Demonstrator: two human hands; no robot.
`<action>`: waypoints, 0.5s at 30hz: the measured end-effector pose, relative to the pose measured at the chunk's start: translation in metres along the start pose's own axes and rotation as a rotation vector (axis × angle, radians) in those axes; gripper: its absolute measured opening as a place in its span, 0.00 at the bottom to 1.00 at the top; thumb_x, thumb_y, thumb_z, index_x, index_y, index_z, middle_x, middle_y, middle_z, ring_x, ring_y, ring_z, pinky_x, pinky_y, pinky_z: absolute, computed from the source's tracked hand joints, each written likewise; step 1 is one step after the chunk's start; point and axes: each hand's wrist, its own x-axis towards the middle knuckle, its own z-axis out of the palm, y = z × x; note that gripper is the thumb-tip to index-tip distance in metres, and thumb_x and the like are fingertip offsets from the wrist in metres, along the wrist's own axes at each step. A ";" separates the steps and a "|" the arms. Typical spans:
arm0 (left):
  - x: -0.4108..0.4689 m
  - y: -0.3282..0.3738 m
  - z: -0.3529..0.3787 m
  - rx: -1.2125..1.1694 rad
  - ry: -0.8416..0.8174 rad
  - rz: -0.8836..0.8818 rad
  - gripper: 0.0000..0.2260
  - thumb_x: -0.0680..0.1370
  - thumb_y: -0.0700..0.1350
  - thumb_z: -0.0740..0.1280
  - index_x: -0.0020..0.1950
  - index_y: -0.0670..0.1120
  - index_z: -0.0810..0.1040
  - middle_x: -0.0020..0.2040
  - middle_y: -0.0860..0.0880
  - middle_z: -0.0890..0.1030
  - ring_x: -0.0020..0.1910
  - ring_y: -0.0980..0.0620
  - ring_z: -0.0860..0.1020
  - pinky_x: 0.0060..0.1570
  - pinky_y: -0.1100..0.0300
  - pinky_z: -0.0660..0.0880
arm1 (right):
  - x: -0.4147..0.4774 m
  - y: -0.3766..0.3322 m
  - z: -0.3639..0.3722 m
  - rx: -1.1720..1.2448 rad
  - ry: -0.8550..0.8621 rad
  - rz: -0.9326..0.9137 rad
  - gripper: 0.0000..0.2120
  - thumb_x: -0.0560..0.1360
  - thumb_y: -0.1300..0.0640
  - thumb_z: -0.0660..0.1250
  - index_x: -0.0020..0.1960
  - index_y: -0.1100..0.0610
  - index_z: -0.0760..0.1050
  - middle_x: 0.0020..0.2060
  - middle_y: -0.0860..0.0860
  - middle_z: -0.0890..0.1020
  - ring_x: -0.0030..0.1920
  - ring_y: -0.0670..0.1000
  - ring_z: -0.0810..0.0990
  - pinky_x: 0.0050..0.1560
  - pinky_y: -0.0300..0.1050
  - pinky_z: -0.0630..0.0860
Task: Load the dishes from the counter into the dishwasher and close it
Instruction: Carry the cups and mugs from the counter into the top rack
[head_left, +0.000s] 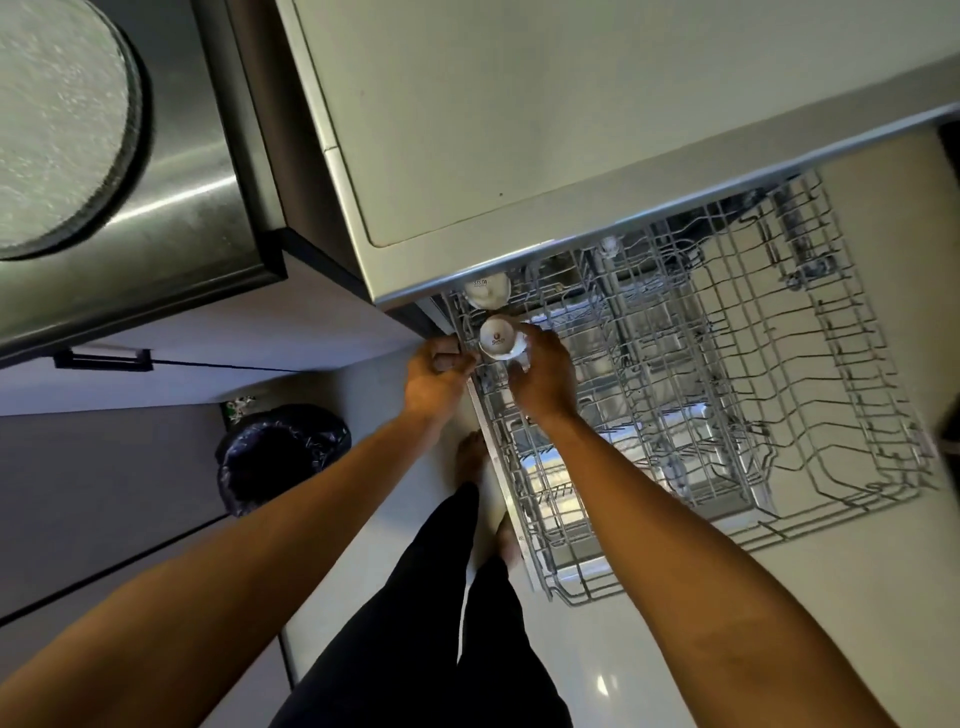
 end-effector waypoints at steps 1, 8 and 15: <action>-0.005 0.000 -0.002 0.015 -0.001 0.010 0.07 0.77 0.38 0.70 0.54 0.45 0.77 0.50 0.47 0.83 0.46 0.52 0.80 0.39 0.61 0.75 | -0.007 -0.001 -0.004 0.012 -0.022 0.067 0.23 0.72 0.59 0.70 0.63 0.42 0.74 0.53 0.49 0.83 0.52 0.53 0.81 0.48 0.48 0.80; -0.036 -0.009 -0.041 0.067 -0.009 0.089 0.10 0.78 0.34 0.63 0.47 0.47 0.80 0.44 0.47 0.82 0.41 0.51 0.80 0.34 0.66 0.75 | -0.060 -0.009 -0.025 0.092 -0.039 0.140 0.09 0.74 0.59 0.67 0.50 0.47 0.79 0.38 0.46 0.82 0.42 0.54 0.82 0.44 0.51 0.81; -0.093 -0.033 -0.123 0.134 0.061 0.242 0.09 0.79 0.36 0.64 0.46 0.50 0.80 0.40 0.47 0.82 0.39 0.51 0.80 0.41 0.57 0.75 | -0.113 -0.047 -0.024 0.206 -0.058 0.072 0.07 0.75 0.58 0.71 0.51 0.51 0.82 0.38 0.45 0.83 0.42 0.49 0.82 0.48 0.46 0.80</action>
